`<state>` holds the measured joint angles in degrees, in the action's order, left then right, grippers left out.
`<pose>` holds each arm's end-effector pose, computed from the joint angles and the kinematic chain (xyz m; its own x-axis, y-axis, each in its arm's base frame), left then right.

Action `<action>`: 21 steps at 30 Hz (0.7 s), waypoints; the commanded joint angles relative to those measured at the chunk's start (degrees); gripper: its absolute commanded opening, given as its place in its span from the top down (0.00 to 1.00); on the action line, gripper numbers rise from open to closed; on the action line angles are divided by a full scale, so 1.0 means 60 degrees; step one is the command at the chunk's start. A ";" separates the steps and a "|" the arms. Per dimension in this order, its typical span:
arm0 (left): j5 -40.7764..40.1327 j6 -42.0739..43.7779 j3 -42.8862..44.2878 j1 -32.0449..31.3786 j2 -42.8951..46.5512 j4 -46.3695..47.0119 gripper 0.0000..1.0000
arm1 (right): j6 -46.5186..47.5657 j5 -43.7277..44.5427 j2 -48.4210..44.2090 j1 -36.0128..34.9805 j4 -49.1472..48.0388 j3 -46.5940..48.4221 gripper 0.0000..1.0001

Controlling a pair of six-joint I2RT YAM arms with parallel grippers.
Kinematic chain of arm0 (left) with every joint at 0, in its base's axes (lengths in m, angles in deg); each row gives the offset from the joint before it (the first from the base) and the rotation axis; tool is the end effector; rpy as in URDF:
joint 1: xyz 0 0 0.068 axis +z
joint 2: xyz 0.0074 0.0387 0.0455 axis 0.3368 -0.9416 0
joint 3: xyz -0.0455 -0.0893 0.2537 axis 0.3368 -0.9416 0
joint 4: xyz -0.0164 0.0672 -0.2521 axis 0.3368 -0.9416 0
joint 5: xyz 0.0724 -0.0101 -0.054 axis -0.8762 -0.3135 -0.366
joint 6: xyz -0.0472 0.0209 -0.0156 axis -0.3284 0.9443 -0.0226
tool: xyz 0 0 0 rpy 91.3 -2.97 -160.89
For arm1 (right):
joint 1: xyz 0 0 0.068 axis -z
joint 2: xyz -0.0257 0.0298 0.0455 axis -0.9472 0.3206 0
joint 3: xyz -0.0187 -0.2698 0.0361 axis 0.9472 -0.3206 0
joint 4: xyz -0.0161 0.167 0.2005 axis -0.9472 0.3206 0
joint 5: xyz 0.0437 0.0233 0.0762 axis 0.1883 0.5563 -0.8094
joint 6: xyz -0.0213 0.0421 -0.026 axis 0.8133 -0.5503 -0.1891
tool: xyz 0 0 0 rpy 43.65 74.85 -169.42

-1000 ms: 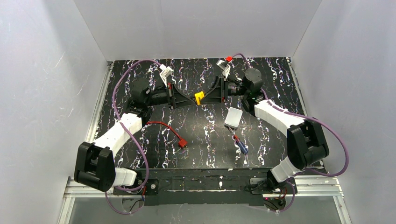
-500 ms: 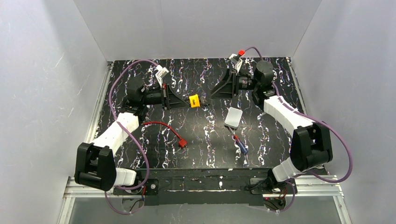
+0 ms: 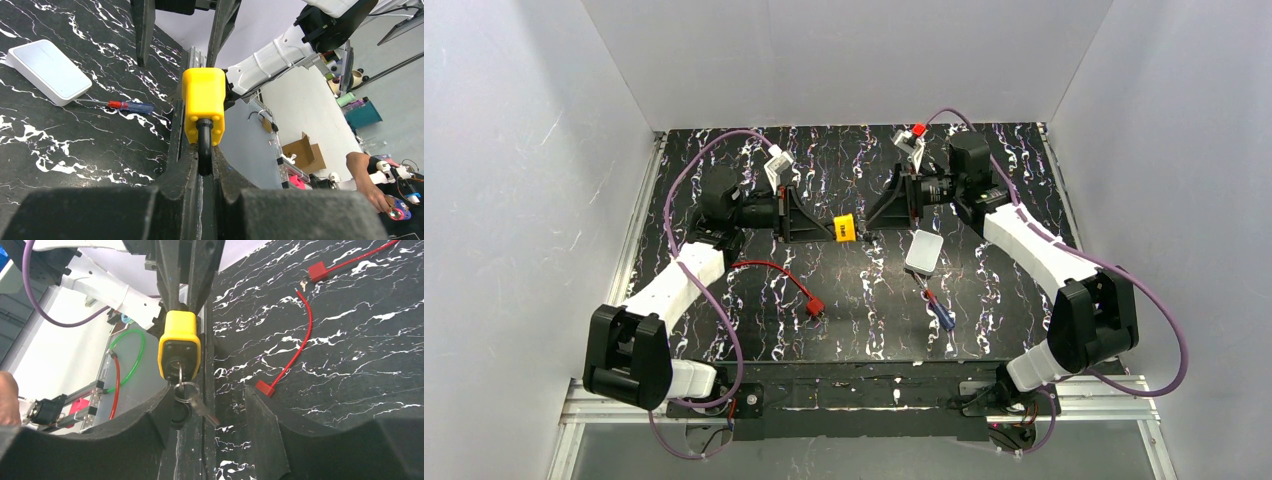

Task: Lock with the key
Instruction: Lock the lock.

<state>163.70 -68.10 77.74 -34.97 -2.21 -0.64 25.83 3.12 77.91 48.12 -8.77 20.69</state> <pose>0.2663 -0.1083 0.3230 -0.6090 -0.0177 -0.7929 0.7931 -0.0239 -0.6086 0.2969 0.1630 0.3379 -0.5105 -0.0848 -0.8557 -0.8593 0.0150 0.5112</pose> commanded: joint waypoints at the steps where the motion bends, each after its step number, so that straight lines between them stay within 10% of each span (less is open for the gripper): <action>1: 0.0248 0.0188 -0.0015 -0.0058 0.0264 0.0296 1.00 | 0.0335 -0.0132 -0.0327 -0.0216 0.0125 0.0288 0.39; 21: 0.0087 0.0245 0.0012 -0.0066 -0.0056 0.0295 1.00 | 0.0256 -0.0206 -0.0309 -0.0573 0.0037 0.0371 0.54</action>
<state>163.78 -67.47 77.35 -35.28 -2.74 -0.69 27.25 2.99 77.69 45.24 -7.32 20.69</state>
